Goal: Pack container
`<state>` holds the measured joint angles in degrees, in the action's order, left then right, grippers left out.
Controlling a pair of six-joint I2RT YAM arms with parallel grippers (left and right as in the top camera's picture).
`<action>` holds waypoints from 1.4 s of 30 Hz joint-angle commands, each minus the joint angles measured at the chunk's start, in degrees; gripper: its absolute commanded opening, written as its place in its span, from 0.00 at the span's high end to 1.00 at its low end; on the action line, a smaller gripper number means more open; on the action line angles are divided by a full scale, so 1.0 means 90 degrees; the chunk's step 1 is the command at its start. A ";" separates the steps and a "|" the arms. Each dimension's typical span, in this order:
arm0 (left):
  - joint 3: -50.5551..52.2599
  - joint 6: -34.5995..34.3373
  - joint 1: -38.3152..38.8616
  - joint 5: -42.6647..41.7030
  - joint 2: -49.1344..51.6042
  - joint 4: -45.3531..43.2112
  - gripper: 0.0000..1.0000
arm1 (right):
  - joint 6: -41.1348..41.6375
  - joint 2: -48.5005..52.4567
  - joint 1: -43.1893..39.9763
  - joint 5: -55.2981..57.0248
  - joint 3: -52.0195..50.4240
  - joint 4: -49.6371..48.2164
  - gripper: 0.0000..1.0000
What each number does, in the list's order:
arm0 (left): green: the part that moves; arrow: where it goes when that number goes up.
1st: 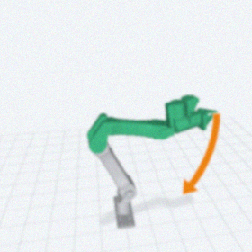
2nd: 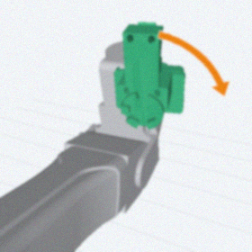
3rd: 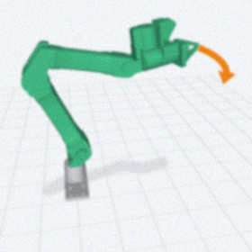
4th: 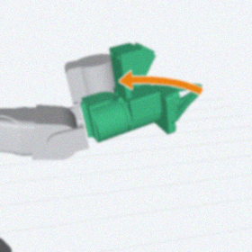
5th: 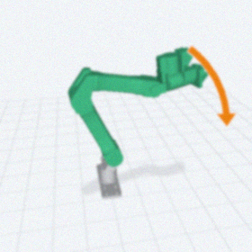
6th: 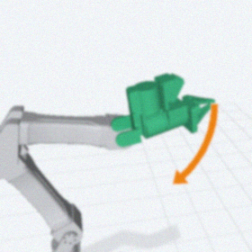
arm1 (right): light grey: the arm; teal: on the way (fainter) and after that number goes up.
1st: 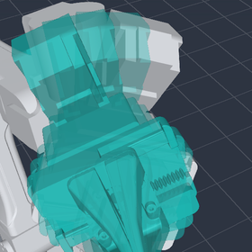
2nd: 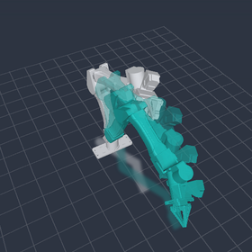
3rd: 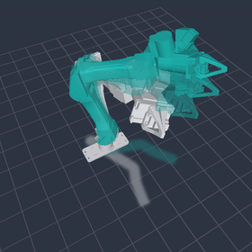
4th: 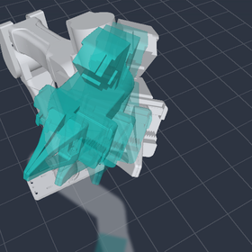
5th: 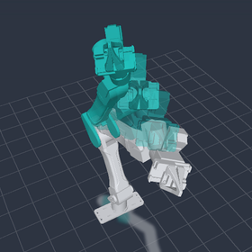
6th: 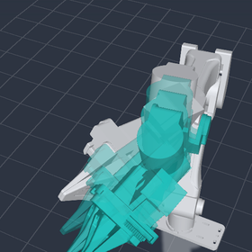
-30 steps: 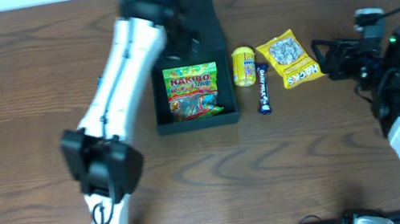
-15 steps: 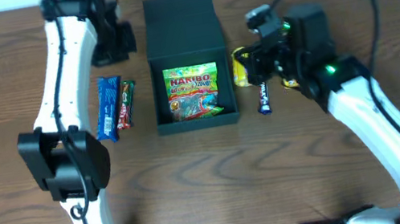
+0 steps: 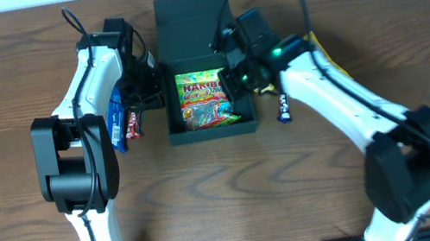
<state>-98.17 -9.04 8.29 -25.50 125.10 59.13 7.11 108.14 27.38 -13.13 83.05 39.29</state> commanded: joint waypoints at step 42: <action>0.0015 -0.0024 -0.0041 -0.0294 0.0022 -0.0007 0.94 | -0.0010 0.1192 0.0561 0.2249 0.1379 0.0721 0.99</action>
<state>-98.13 -9.04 8.03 -26.85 125.10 59.02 7.16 118.87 32.47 1.69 94.85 44.47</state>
